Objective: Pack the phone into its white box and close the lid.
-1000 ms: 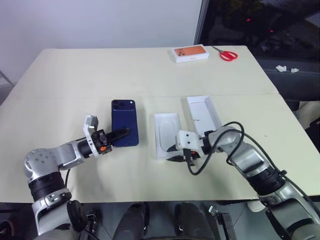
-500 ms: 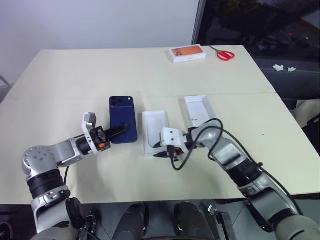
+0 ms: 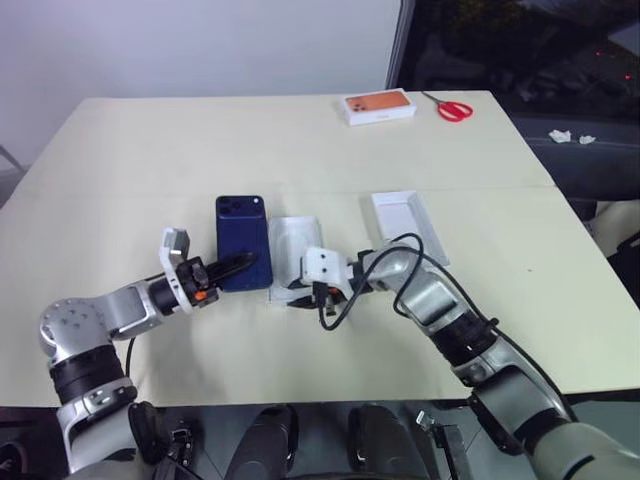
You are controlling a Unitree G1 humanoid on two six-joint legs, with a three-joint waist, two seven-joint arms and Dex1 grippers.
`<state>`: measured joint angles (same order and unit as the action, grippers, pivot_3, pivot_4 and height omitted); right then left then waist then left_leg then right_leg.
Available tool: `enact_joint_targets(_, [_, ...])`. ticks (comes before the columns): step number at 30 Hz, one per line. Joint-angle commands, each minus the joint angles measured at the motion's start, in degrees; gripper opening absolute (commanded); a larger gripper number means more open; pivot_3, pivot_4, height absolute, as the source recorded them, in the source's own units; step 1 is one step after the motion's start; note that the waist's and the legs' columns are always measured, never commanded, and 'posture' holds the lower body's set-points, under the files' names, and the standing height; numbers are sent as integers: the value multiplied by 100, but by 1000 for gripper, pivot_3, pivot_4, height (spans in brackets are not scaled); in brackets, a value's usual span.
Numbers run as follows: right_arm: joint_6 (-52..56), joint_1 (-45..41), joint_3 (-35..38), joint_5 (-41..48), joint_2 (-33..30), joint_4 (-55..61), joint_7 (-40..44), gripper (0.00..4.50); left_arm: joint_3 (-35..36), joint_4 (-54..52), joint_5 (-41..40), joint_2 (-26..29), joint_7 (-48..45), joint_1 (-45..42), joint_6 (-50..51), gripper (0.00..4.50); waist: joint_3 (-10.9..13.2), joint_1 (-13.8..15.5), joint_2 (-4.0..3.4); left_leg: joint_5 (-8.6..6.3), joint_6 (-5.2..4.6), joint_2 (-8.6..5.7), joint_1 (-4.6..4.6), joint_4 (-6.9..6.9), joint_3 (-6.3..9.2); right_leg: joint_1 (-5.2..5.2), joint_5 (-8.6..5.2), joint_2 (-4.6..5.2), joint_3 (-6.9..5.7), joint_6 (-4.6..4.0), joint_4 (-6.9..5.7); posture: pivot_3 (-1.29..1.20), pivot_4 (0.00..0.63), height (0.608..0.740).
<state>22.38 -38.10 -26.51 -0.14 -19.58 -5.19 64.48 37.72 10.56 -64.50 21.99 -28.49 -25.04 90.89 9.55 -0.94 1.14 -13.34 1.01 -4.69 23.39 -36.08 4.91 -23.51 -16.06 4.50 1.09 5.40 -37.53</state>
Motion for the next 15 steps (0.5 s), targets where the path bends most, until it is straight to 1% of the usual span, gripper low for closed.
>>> enact_joint_targets(1, [437, -55, 387, 471, -118, 739, 107, 1527, 46, -69, -220, 83, -135, -78, -118, 0, 0, 12, 0, 0, -1, 0, 0, 0, 0, 1, 0, 1, 0, 0, 0, 0, 150, 740])
enact_joint_targets(8, [1201, -218, 806, 1062, -126, 1190, -48, 1527, -131, 1, -185, 18, -153, -106, -248, 0, 0, 5, 1, -5, -9, 0, 0, 3, 0, -1, 0, 2, 1, 0, 0, 0, 150, 740])
enact_joint_targets(9, [1226, -231, 918, 1098, -198, 1075, -89, 1761, -182, 9, -167, -12, -133, -135, -275, 0, 0, 10, 0, -7, -12, 0, 0, 3, 0, -1, 0, 2, 1, 0, 0, 0, 150, 740])
enact_joint_targets(11, [1087, -196, 1135, 1097, -482, 836, -75, 2416, -232, 34, -192, -112, -65, -223, -284, 0, 0, 29, 1, -11, -20, -1, 0, 2, 0, 0, 0, 3, 0, 0, 0, 0, 150, 740])
enact_joint_targets(13, [827, -157, 1215, 1018, -681, 730, -115, 3455, -259, 19, -229, -180, -30, -240, -293, 0, 1, 49, 2, -18, -31, -8, 0, -3, 3, 5, 0, 9, -4, 0, 2, 0, 150, 740])
enact_joint_targets(15, [752, -89, 1351, 1113, -900, 710, -29, 4474, -445, -218, -150, -272, -49, -113, -407, 0, 1, 28, 2, -23, -40, -18, 2, -4, 1, 5, 0, 17, 1, 0, 3, 0, 150, 740])
